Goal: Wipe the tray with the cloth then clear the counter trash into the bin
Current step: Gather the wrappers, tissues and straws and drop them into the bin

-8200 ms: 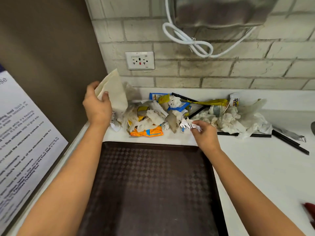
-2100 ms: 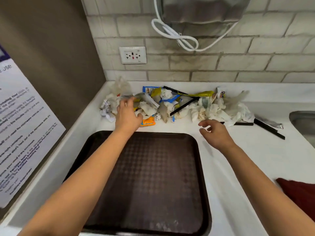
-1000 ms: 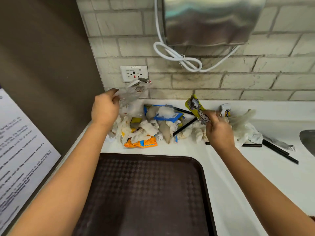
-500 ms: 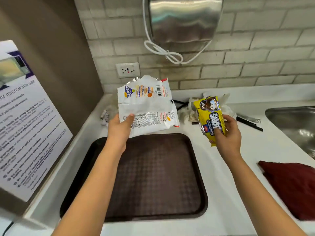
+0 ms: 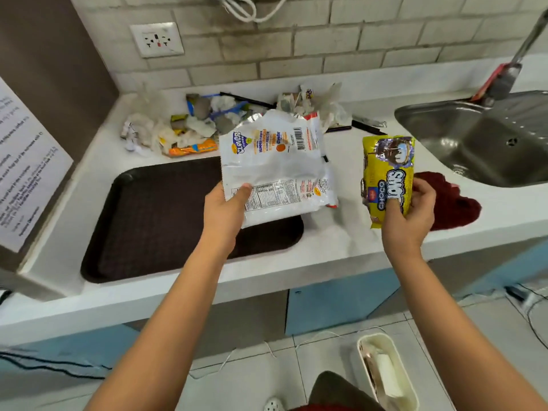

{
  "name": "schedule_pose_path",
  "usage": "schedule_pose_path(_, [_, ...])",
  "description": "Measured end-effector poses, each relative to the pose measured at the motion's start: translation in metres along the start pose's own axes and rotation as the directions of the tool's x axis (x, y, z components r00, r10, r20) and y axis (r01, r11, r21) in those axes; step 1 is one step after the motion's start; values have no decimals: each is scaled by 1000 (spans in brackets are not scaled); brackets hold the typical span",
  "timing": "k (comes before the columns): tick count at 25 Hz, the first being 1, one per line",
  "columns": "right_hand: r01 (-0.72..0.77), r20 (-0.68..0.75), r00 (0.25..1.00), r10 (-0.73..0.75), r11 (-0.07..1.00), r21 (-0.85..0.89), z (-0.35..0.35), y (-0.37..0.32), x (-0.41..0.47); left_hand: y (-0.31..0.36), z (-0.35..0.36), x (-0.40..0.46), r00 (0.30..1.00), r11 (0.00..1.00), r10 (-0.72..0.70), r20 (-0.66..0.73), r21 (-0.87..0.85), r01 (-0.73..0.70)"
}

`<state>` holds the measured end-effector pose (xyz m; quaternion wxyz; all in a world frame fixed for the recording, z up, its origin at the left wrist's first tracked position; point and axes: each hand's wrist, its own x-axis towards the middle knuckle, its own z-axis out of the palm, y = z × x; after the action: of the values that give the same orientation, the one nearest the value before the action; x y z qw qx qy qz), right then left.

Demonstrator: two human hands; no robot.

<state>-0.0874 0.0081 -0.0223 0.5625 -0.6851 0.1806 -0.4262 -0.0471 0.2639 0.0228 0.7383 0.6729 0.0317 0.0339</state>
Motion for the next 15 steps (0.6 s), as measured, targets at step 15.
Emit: schedule_pose_path(15, [-215,15,976,216,975,-49,-238,105,-49,-96,105,-222,972,931,-205,110,328,159])
